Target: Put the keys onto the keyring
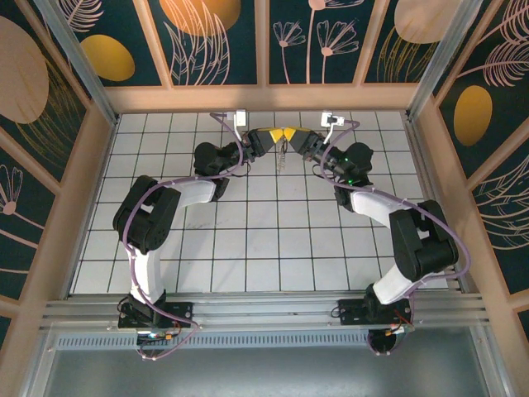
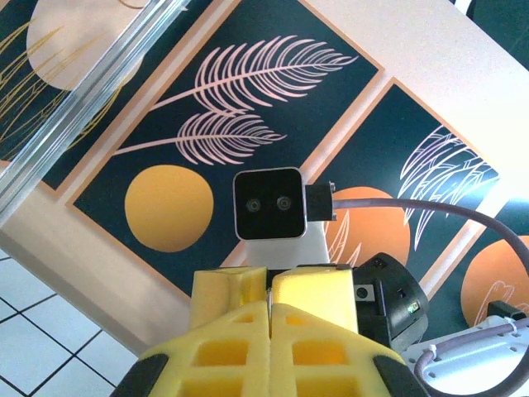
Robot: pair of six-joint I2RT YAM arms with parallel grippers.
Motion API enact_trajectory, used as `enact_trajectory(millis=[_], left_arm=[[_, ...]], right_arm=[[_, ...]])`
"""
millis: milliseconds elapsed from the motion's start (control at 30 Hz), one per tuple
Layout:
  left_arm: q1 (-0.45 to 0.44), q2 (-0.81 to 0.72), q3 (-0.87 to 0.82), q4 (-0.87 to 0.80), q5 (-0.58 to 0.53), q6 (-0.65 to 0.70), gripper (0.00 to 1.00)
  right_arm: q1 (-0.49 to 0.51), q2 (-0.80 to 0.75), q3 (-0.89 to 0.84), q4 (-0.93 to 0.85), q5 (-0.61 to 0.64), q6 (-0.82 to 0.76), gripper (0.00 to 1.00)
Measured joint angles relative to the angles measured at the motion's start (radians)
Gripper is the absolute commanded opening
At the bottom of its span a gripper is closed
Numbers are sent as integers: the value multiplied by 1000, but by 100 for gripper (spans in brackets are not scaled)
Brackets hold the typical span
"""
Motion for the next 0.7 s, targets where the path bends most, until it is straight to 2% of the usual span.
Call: enact_trajectory(millis=[133,200,467,600,700], left_arm=[[0,2,0,0,0,0,0],[0,3,0,0,-1,-3,0],[3,3,0,0,-4,-7,0],[3,2,3,-14,-3,3,30],[3,-19,4,-63,-3,35,44]], right_arm=[[0,12,1,25,-12,11,8],[0,16,2,36,-14,19,1],[-2,34,11,55,-23,26,0],[-11,34,22,47,-48,26,0],[-28,34,42,8,-72,21,0]])
